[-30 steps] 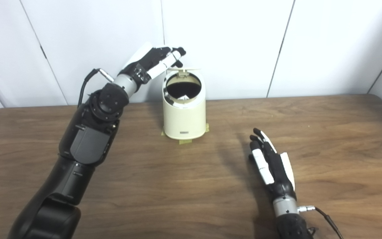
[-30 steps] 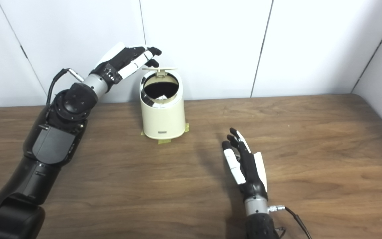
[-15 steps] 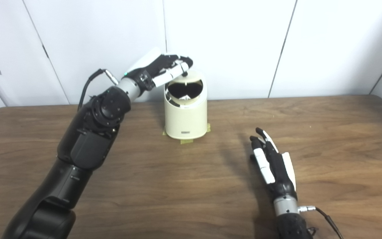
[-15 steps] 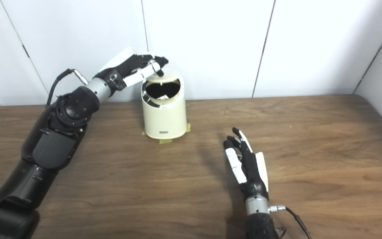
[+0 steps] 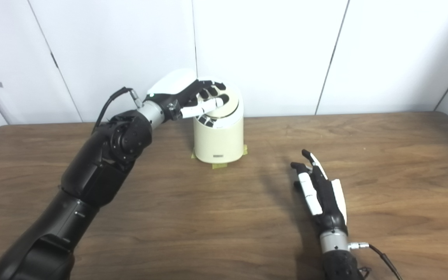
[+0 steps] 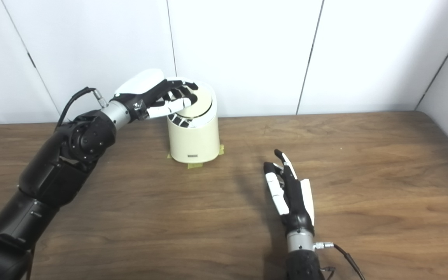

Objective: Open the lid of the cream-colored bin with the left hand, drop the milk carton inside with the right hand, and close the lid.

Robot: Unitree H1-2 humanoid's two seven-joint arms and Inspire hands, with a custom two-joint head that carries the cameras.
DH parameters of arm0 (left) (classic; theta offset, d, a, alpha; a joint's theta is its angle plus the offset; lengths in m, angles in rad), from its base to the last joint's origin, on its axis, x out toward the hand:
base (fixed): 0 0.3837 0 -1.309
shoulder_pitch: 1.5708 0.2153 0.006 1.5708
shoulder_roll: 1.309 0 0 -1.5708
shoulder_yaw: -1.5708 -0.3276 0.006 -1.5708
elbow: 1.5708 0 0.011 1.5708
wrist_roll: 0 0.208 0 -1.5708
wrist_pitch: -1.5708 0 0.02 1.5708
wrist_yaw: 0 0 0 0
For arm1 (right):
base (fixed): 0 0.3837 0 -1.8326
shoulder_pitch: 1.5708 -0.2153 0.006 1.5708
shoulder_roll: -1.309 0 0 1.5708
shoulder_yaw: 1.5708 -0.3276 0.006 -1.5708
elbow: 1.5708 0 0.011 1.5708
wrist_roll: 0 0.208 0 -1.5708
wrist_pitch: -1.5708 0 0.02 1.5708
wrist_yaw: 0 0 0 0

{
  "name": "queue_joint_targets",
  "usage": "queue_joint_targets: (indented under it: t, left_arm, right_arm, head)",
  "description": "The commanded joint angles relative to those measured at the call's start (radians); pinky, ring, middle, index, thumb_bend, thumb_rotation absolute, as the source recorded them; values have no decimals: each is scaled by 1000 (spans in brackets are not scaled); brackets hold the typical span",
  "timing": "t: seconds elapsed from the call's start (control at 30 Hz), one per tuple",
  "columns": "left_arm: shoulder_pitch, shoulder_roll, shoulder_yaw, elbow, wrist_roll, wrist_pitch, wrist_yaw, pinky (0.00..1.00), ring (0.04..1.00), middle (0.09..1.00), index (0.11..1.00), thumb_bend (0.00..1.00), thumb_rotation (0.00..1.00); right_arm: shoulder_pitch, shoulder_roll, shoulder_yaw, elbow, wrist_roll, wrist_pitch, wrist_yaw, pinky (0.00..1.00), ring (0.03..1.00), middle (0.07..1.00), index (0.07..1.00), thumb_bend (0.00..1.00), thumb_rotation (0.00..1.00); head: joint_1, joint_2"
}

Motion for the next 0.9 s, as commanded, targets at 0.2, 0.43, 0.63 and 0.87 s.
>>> queue_joint_targets:
  t: [0.2, 0.43, 0.63, 0.87]
  left_arm:
    - [-7, 63, -59, -84, 150, -80, -37, 864, 808, 817, 878, 567, 1000]
    - [21, 57, -68, -115, 210, -115, -43, 872, 815, 816, 871, 546, 1000]
    - [41, 59, -72, -135, 253, -137, -46, 871, 810, 813, 868, 542, 1000]
    - [49, 59, -85, -123, 300, -170, -53, 887, 822, 819, 870, 555, 1000]
  right_arm:
    - [-24, 5, -7, 5, -8, -33, -28, 891, 807, 754, 902, 405, 968]
    - [-27, 4, -5, 3, -18, -27, -33, 899, 811, 757, 904, 394, 971]
    - [-31, 2, -7, 1, -20, -23, -33, 905, 816, 759, 906, 404, 985]
    - [-35, 4, -8, -3, -27, -16, -36, 856, 792, 753, 905, 409, 987]
  head:
    - [-3, -1]
    - [-6, 1]
    - [-9, 4]
    - [-12, 8]
